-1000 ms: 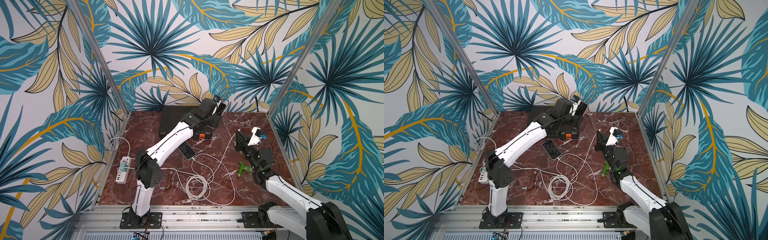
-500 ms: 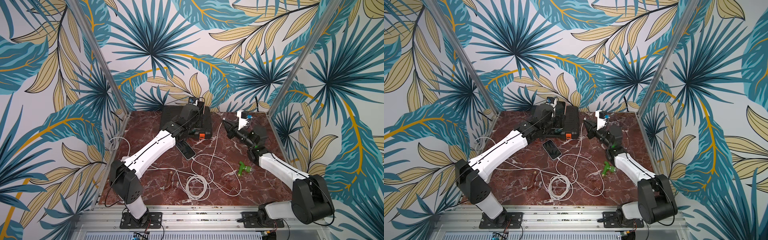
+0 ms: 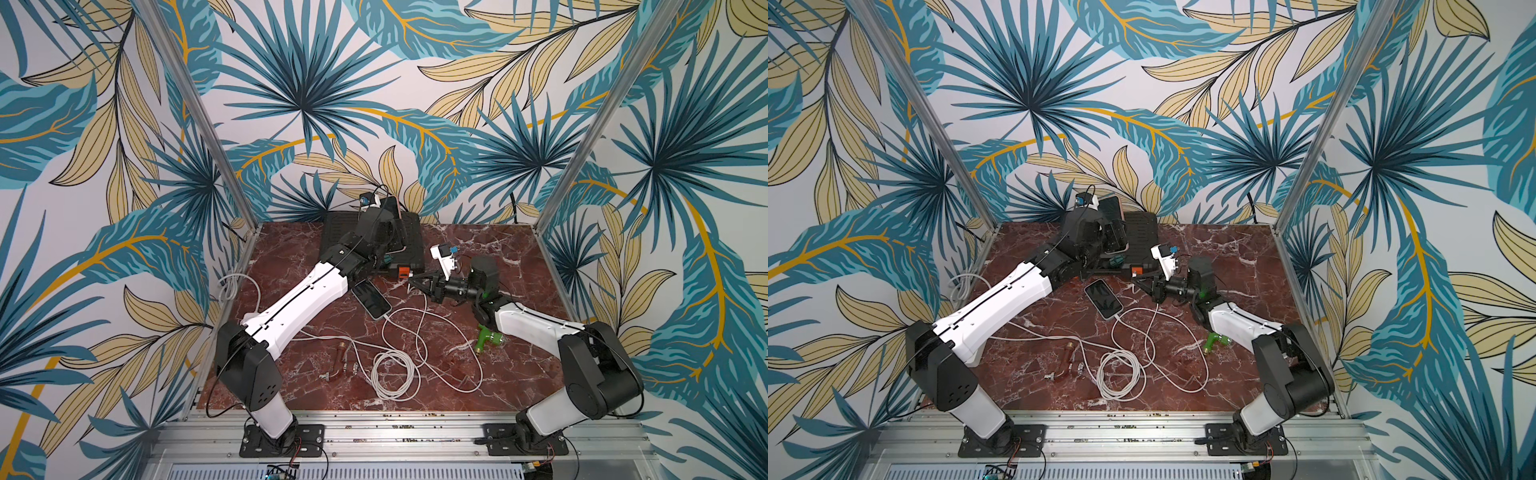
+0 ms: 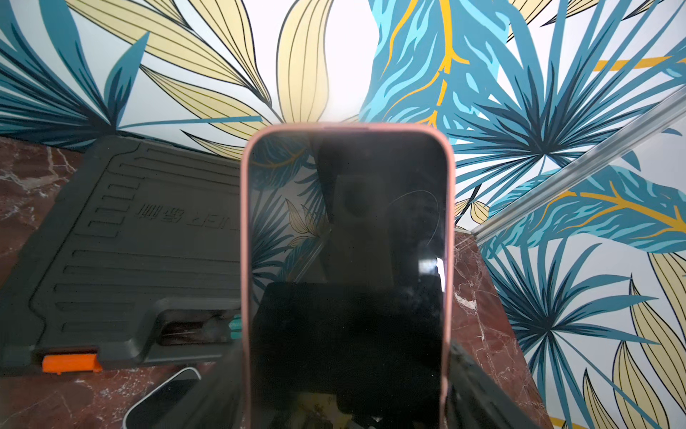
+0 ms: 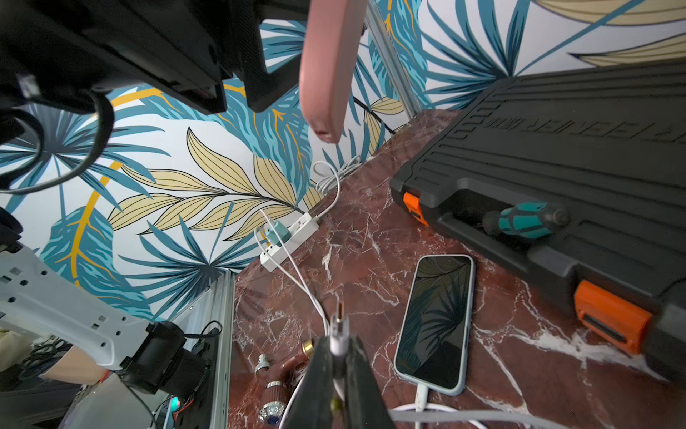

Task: Plug the charging cable into the phone
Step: Insert the charging cable into the phone.

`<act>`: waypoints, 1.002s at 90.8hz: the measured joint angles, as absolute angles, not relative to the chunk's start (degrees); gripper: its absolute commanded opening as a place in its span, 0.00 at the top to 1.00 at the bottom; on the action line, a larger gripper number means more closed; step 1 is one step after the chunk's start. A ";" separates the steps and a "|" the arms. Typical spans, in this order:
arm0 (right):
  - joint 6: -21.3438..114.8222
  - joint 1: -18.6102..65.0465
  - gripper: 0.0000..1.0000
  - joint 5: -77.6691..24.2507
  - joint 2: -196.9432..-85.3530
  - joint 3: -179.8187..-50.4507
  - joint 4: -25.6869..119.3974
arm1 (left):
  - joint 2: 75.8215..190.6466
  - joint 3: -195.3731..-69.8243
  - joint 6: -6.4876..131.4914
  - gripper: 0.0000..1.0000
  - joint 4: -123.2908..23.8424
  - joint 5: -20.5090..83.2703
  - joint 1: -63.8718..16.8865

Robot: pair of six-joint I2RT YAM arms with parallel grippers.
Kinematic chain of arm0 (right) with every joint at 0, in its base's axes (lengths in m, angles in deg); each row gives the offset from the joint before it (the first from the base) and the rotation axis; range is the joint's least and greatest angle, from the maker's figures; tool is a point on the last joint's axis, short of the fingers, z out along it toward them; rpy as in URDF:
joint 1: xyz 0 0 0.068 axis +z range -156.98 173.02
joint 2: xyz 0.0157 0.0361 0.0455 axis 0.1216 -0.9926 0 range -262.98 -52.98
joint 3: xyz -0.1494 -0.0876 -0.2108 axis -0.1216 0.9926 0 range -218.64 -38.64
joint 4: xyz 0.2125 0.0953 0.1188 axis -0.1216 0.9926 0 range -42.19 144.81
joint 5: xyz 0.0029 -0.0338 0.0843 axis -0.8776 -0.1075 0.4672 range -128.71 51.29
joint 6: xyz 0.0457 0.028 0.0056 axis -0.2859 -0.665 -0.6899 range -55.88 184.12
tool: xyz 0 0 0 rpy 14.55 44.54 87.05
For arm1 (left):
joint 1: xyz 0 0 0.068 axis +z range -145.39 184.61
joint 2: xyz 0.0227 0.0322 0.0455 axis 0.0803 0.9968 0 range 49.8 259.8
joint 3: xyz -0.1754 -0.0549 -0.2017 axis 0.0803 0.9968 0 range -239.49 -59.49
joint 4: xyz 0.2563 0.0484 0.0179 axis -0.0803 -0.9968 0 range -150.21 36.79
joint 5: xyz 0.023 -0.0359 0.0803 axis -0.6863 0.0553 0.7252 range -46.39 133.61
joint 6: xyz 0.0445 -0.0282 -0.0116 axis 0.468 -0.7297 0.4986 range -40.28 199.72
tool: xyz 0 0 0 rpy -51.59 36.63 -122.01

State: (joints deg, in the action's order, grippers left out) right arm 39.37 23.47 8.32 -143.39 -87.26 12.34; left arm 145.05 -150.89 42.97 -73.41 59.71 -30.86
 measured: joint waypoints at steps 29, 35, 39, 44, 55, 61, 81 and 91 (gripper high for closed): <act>36.14 24.52 1.00 9.91 -148.27 -96.12 15.03 | 145.18 -150.26 41.31 0.63 -72.41 59.14 -30.86; 35.33 24.52 1.00 10.33 -149.56 -97.12 15.40 | 145.29 -150.26 41.31 0.63 -72.08 58.94 -30.86; 34.89 24.52 1.00 10.63 -150.32 -97.56 15.64 | 145.33 -150.26 41.31 0.63 -71.99 58.79 -30.86; 34.45 24.57 1.00 10.94 -151.02 -97.89 16.17 | 145.44 -150.26 41.31 0.63 -71.99 58.72 -30.86; 34.04 24.72 1.00 11.57 -151.74 -98.35 17.39 | 145.59 -150.23 41.37 0.63 -71.97 58.55 -30.86; 34.02 24.85 1.00 11.90 -151.79 -98.94 18.20 | 145.68 -150.19 41.46 0.64 -71.95 58.35 -30.86; 34.04 25.00 1.00 12.56 -151.92 -101.12 19.71 | 146.38 -150.04 42.58 0.64 -71.95 57.72 -31.23; 34.04 25.00 1.00 12.82 -152.49 -102.11 19.88 | 146.45 -149.34 43.32 0.65 -71.95 57.72 -31.56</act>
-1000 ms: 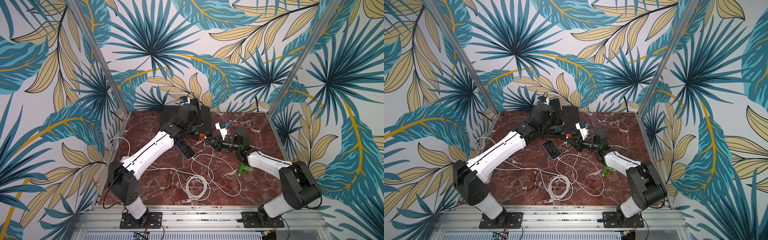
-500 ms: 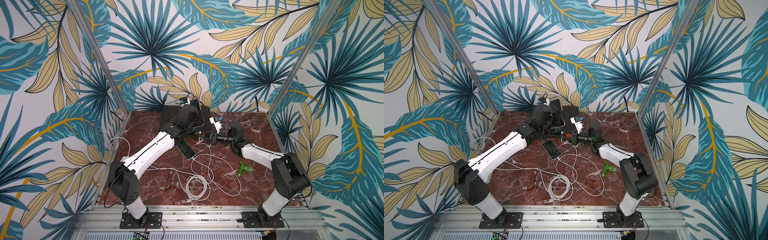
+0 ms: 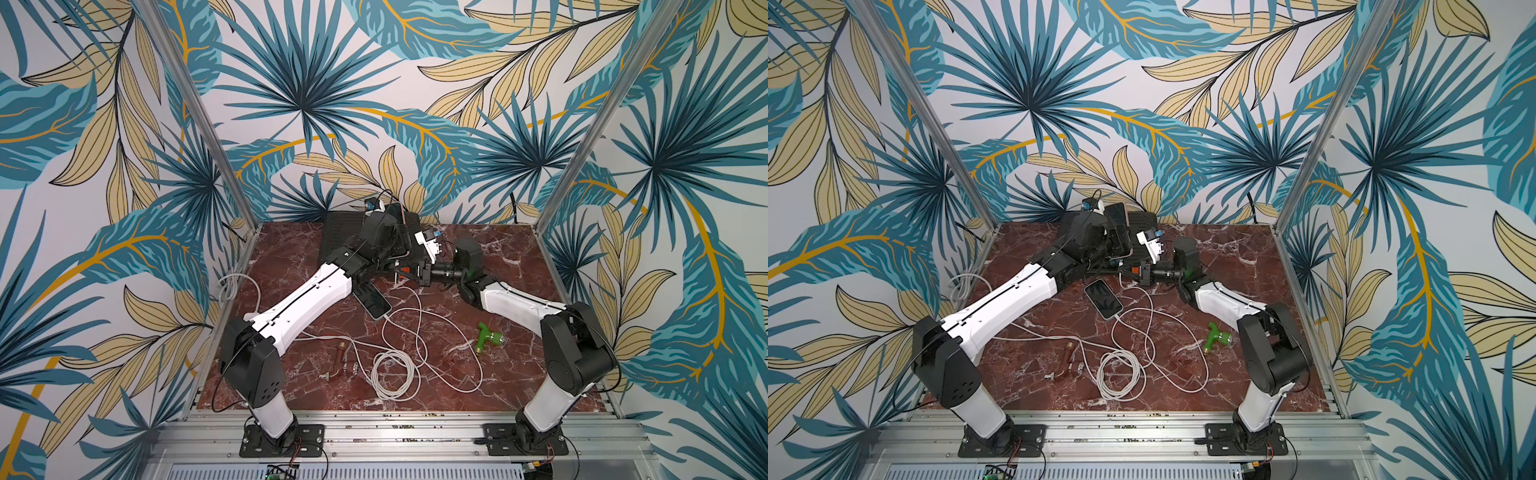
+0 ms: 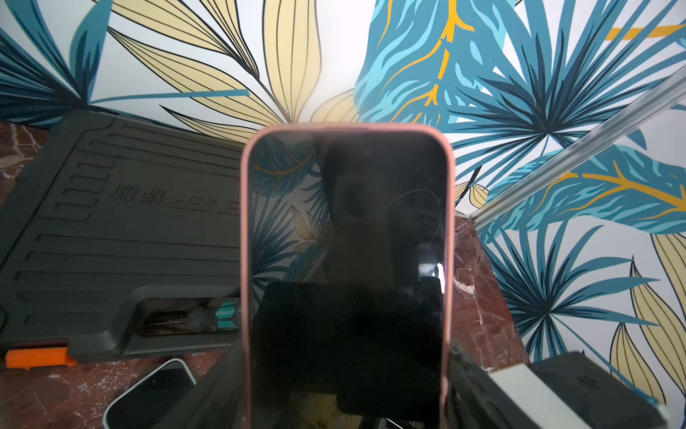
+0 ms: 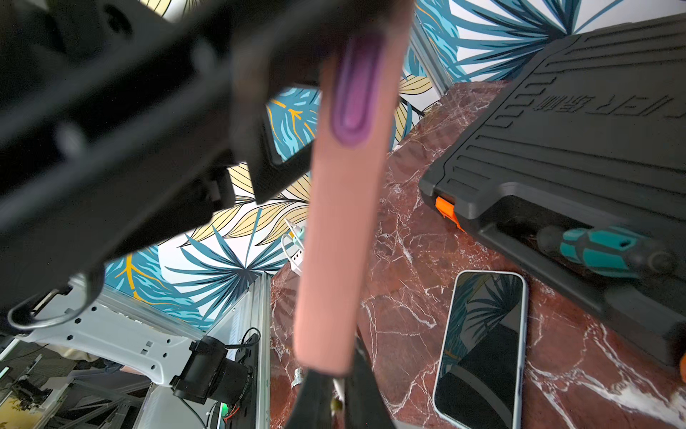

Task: Plug the charging cable into the phone
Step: Insert the charging cable into the phone.

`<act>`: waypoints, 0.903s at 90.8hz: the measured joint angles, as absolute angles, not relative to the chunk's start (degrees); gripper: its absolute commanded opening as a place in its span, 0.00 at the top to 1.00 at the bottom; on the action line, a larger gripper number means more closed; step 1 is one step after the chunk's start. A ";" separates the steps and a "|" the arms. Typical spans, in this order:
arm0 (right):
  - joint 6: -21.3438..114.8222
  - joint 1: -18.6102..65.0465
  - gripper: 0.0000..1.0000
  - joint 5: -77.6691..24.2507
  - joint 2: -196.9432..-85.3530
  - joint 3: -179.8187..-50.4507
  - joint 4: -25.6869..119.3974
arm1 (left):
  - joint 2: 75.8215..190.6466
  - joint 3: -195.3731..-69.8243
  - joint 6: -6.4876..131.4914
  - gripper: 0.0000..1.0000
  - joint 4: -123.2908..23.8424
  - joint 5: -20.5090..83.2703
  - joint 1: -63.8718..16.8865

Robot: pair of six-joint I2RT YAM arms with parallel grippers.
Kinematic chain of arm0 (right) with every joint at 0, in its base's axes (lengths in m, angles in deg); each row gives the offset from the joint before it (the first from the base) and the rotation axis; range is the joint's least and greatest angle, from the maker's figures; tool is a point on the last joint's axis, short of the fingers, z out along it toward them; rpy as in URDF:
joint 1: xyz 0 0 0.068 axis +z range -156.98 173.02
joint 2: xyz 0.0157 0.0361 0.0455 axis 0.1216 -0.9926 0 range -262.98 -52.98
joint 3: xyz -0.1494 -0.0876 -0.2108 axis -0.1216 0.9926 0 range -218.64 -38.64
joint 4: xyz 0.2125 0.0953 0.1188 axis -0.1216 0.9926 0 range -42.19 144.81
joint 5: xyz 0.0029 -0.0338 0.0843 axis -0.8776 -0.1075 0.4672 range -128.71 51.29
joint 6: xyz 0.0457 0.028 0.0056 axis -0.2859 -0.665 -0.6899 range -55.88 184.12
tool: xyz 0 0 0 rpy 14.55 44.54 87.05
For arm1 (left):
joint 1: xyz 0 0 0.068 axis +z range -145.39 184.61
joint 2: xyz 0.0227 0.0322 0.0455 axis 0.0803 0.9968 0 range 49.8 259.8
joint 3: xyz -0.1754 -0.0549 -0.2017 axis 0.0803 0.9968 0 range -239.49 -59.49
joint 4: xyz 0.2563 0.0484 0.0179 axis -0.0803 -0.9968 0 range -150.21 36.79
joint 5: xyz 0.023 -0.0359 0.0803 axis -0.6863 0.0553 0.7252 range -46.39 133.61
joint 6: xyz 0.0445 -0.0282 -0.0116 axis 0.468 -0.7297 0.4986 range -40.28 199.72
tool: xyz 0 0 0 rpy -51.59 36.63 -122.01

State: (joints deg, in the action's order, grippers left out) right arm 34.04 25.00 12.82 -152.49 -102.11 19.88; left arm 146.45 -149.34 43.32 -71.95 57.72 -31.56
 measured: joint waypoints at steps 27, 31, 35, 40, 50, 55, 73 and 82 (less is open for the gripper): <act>33.86 25.00 1.00 13.23 -152.75 -102.30 21.04 | 146.45 -148.22 44.57 0.65 -71.75 57.65 -31.62; 33.86 25.00 1.00 13.26 -152.75 -102.30 21.17 | 146.45 -148.03 44.72 0.66 -71.60 57.57 -31.62; 33.86 25.00 1.00 13.28 -152.77 -102.30 21.35 | 146.45 -147.79 44.85 0.66 -71.25 57.50 -31.62; 33.86 25.00 1.00 13.26 -152.77 -102.32 21.61 | 146.45 -147.48 44.98 0.66 -70.90 57.35 -31.62; 33.86 25.00 1.00 13.41 -153.25 -102.81 22.57 | 146.45 -146.65 45.40 0.66 -70.07 57.22 -31.62; 33.91 25.00 1.00 13.45 -153.78 -103.09 23.05 | 146.45 -146.10 45.66 0.66 -69.65 57.28 -31.60; 34.69 25.35 1.00 13.48 -154.69 -103.59 26.00 | 146.45 -144.20 46.53 0.68 -69.19 57.33 -31.75; 35.11 25.35 1.00 13.48 -154.74 -103.70 27.42 | 146.34 -143.11 46.95 0.68 -68.32 57.65 -32.17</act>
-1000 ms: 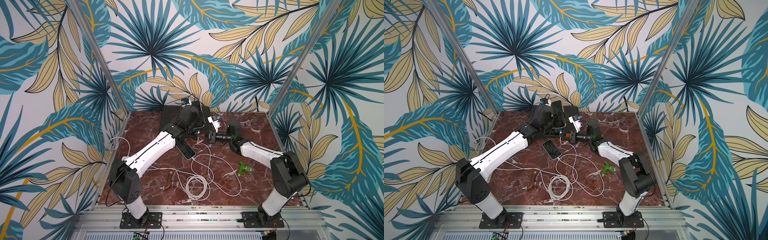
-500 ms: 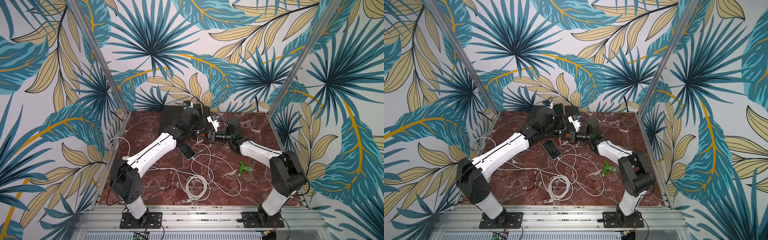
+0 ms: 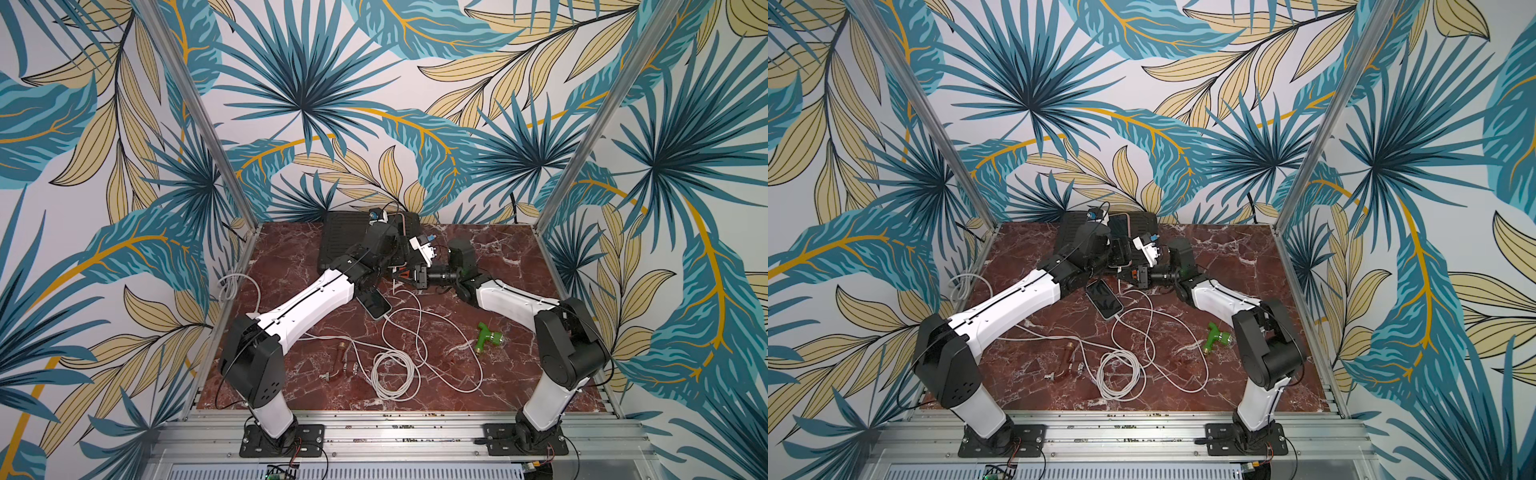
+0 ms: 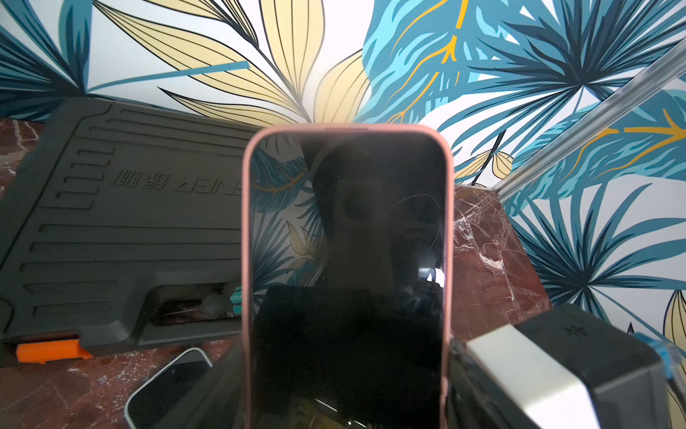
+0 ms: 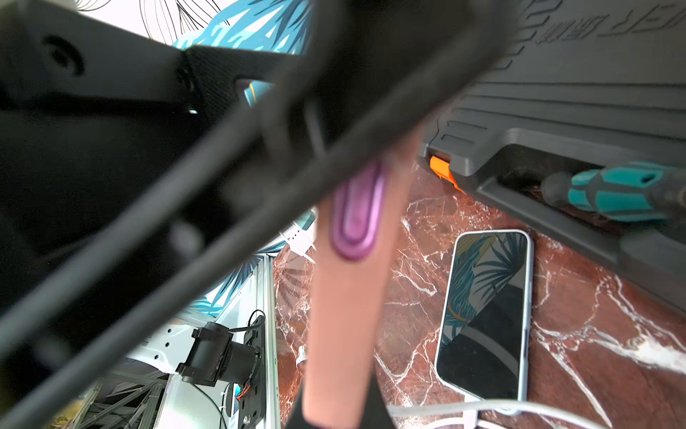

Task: Plug the charging cable into the phone
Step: Insert the charging cable into the phone.

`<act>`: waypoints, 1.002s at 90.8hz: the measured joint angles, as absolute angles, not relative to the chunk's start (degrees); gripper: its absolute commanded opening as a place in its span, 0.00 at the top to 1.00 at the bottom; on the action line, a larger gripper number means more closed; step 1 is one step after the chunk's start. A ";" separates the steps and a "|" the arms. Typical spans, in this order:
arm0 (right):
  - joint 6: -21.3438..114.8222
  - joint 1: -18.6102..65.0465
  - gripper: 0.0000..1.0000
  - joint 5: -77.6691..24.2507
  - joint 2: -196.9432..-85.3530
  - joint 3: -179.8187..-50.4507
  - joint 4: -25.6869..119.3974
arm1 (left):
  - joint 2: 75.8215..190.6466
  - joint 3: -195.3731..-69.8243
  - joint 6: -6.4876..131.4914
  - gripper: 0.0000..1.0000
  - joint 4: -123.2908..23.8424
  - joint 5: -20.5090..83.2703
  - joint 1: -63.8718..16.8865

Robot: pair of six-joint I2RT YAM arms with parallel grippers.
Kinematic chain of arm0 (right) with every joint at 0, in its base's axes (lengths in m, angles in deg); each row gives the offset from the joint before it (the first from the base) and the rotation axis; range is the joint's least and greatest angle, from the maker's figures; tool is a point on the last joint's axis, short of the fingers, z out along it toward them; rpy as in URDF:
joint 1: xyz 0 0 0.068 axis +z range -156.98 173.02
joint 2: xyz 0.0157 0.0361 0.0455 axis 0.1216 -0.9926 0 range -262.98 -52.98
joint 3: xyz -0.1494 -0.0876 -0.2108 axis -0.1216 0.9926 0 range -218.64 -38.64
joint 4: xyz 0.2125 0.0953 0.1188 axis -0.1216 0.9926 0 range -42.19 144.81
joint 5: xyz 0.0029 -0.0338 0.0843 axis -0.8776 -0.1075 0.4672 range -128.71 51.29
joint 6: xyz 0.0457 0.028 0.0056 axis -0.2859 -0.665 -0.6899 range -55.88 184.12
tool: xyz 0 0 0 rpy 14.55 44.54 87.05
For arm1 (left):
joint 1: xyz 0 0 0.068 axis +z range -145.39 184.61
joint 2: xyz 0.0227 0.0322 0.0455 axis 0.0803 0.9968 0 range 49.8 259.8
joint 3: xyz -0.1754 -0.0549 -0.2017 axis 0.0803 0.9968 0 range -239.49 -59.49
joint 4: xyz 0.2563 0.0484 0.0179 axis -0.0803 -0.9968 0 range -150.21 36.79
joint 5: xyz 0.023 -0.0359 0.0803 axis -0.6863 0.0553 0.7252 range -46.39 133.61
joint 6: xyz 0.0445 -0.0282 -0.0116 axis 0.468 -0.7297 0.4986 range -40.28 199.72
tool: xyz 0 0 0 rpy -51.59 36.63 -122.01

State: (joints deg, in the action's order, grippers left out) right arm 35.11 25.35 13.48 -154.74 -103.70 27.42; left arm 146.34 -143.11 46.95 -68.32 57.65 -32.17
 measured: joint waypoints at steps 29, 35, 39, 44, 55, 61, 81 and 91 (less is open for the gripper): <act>35.63 25.31 1.00 13.91 -155.77 -103.70 30.27 | 145.11 -138.58 47.80 0.69 -65.04 60.58 -33.92; 35.85 25.27 1.00 13.91 -155.77 -103.66 30.59 | 145.05 -138.34 47.78 0.69 -65.02 61.00 -34.11; 36.03 25.27 1.00 13.93 -155.77 -103.57 30.62 | 144.92 -138.10 47.76 0.69 -64.91 61.24 -34.24; 36.14 25.27 1.00 14.11 -155.77 -103.31 30.55 | 144.72 -137.69 47.69 0.69 -64.78 61.39 -34.35; 36.51 25.27 1.00 14.31 -155.74 -102.13 30.27 | 144.57 -136.75 47.17 0.69 -64.80 61.35 -34.62; 36.64 25.27 1.00 14.31 -155.74 -101.41 29.70 | 144.57 -136.57 46.88 0.69 -65.15 61.26 -34.75; 36.25 25.20 1.00 14.09 -153.80 -97.38 25.33 | 144.57 -136.05 45.55 0.69 -65.09 59.73 -35.10; 35.57 25.13 1.00 14.11 -153.27 -96.25 24.02 | 144.46 -135.46 44.91 0.70 -64.58 59.62 -35.29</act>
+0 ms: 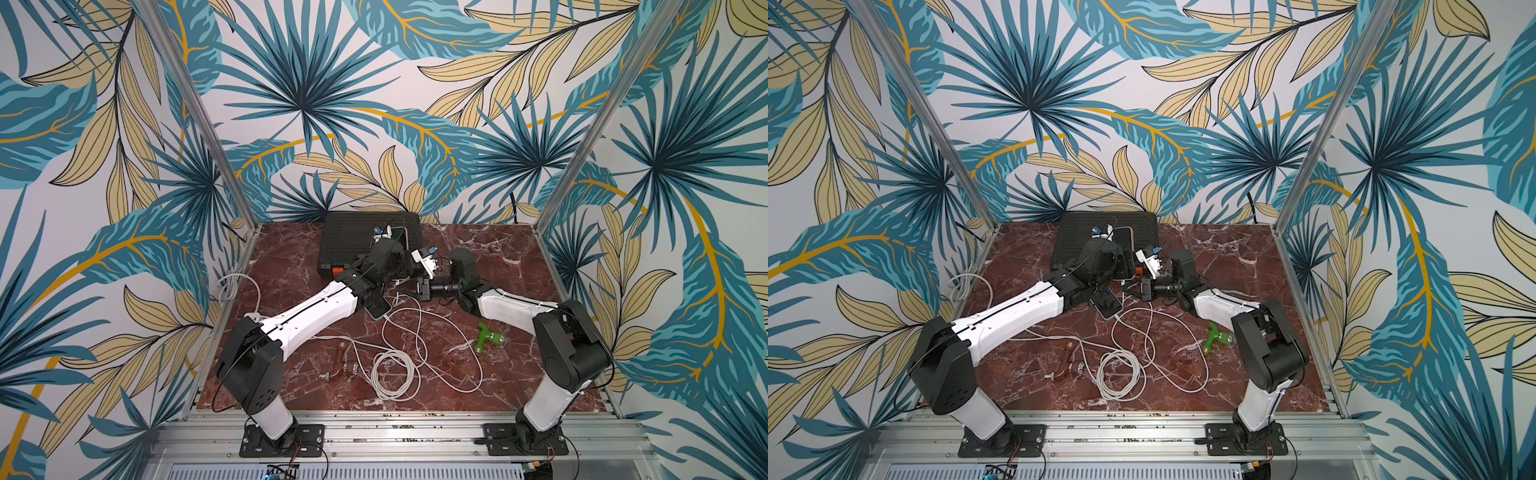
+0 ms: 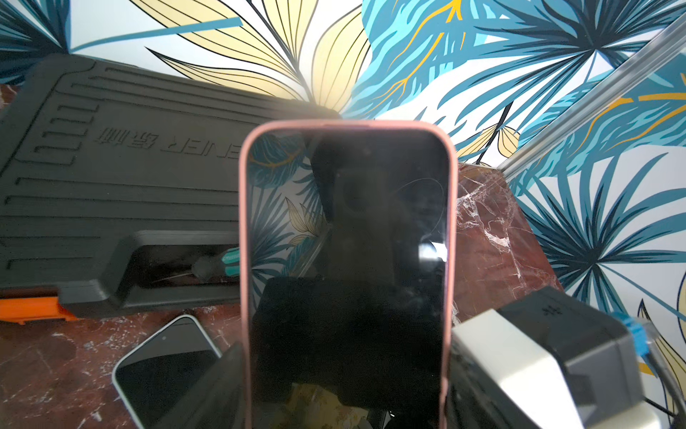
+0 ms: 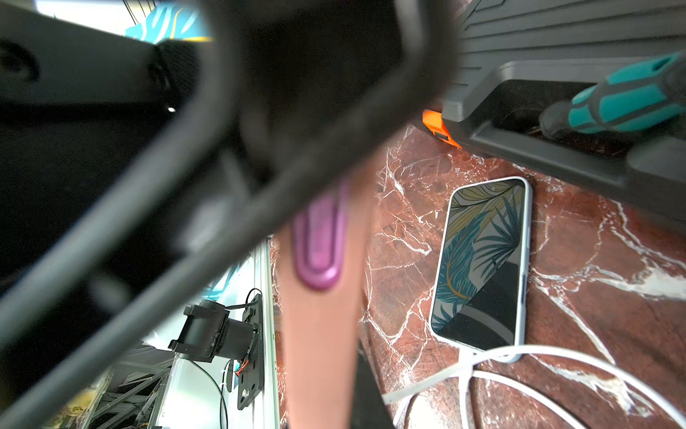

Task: Plug the charging cable into the phone
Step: Insert the charging cable into the phone.

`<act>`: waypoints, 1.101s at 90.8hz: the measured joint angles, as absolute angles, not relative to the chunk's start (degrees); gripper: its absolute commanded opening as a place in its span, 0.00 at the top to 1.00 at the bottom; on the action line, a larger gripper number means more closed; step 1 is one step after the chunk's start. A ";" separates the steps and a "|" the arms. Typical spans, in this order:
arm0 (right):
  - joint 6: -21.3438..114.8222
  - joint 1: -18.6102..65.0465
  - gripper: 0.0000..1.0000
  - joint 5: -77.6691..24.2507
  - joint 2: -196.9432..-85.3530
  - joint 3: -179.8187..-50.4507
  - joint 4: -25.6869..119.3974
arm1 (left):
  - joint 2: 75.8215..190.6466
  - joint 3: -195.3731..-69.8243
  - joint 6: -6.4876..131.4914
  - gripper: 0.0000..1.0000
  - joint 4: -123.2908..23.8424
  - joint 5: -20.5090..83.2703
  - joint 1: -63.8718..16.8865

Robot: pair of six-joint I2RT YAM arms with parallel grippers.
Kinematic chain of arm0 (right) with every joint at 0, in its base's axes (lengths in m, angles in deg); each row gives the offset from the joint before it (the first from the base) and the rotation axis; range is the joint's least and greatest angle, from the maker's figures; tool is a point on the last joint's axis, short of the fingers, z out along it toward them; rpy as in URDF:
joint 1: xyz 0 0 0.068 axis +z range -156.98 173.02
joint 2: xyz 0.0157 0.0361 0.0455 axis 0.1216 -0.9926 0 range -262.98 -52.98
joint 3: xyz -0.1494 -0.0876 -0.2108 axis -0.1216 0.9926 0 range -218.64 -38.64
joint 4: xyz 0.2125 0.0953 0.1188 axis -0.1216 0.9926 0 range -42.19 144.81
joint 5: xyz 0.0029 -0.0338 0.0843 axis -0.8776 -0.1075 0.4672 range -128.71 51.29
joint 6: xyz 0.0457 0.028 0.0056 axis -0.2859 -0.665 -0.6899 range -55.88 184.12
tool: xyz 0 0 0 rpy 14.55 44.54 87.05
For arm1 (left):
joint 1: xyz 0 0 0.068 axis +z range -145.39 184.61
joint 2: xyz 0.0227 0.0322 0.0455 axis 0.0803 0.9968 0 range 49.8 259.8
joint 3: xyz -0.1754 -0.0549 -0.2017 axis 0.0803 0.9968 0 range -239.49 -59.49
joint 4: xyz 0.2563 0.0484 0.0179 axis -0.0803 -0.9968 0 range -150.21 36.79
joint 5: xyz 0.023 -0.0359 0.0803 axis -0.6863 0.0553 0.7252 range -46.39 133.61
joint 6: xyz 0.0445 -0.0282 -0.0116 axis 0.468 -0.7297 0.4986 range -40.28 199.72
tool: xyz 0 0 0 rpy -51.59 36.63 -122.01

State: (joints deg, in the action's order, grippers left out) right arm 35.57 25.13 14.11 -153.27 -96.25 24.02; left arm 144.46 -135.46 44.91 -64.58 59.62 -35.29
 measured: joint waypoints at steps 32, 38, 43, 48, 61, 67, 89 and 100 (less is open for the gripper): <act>34.72 25.13 1.00 14.31 -153.16 -95.79 22.86 | 144.11 -134.41 44.72 0.71 -63.25 60.04 -35.38; 34.72 25.13 1.00 14.31 -153.16 -95.79 22.94 | 143.93 -134.12 44.74 0.71 -63.07 60.12 -35.38; 34.74 25.13 1.00 14.31 -153.16 -95.79 23.05 | 143.82 -133.95 44.76 0.71 -62.94 60.12 -35.40; 34.74 25.13 1.00 14.31 -153.16 -95.79 23.25 | 143.76 -133.75 44.87 0.71 -62.79 60.12 -35.45; 34.98 25.00 1.00 14.15 -153.16 -95.90 23.73 | 143.76 -133.10 45.13 0.71 -62.83 60.19 -35.71; 35.17 24.87 1.00 14.13 -153.16 -95.90 23.93 | 143.76 -132.94 45.09 0.71 -62.57 60.36 -35.82; 36.22 24.83 1.00 14.13 -153.14 -95.90 24.21 | 143.76 -132.94 44.78 0.71 -62.59 60.36 -35.86; 36.51 24.81 1.00 14.07 -153.14 -95.90 24.28 | 143.76 -132.94 44.83 0.72 -62.62 60.32 -35.86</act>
State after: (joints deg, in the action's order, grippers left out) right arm 36.51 24.81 14.07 -153.14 -95.90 24.28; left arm 143.76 -132.94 44.83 -62.62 60.32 -35.86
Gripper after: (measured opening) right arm 0.111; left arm 0.787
